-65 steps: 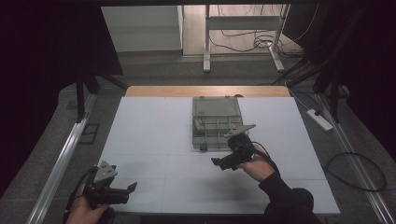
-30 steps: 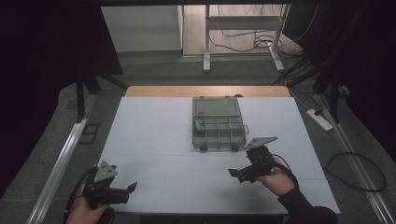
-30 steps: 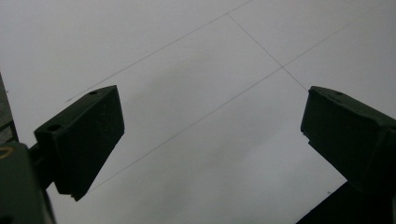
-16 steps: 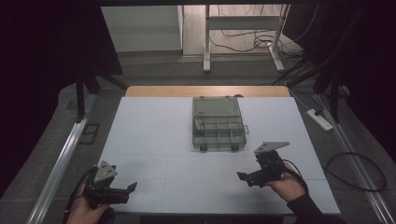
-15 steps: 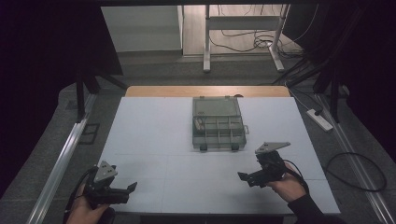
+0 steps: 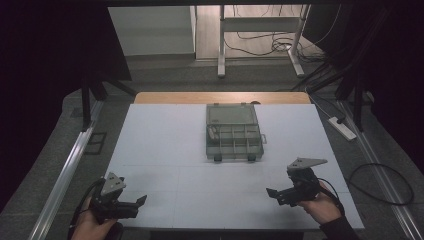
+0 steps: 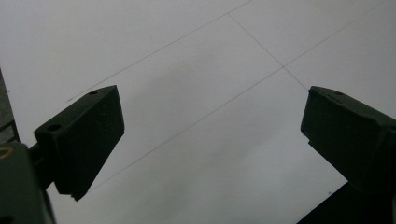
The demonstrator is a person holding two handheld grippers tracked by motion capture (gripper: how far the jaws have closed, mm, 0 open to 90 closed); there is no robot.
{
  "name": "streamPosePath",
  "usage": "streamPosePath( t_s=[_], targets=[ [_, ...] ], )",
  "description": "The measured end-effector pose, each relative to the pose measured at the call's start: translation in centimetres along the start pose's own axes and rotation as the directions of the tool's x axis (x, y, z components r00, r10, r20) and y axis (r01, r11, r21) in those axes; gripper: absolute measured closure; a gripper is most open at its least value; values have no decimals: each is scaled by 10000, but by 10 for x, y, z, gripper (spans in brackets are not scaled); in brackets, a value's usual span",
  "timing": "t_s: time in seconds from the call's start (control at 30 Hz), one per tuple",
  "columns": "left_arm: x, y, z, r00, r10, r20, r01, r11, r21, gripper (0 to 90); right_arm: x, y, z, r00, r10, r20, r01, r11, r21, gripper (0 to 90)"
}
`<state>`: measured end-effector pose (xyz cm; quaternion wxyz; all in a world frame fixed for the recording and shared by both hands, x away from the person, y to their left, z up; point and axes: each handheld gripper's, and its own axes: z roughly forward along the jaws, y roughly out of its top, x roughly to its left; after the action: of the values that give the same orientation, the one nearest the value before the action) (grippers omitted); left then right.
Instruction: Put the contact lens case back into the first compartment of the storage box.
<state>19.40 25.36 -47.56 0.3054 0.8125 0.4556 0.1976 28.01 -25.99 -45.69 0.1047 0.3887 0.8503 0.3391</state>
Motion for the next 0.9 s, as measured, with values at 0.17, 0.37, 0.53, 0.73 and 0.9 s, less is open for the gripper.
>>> streamPosePath(
  t_s=[0.17,0.37,0.53,0.73,0.9],
  targets=[
    [0,0,0,10000,-5,-5,5,10000,-1,61,-2,-7,-6,9998,110,158,-109,9999,-5,0],
    [0,0,0,10000,-10,-17,10,10000,-3,61,-4,-15,-14,9991,235,366,-234,9997,-33,0],
    [0,0,0,10000,-27,-22,27,10000,-11,60,-6,-20,-19,9980,375,511,-372,9993,-79,0],
    [0,0,0,10000,-40,-32,40,10000,-33,59,-8,-29,-26,9960,522,723,-516,9986,-106,0],
    [0,0,-1,10000,-15,-48,15,10000,-40,58,-8,-35,-29,9946,551,883,-552,9985,-8,0]
  ],
)
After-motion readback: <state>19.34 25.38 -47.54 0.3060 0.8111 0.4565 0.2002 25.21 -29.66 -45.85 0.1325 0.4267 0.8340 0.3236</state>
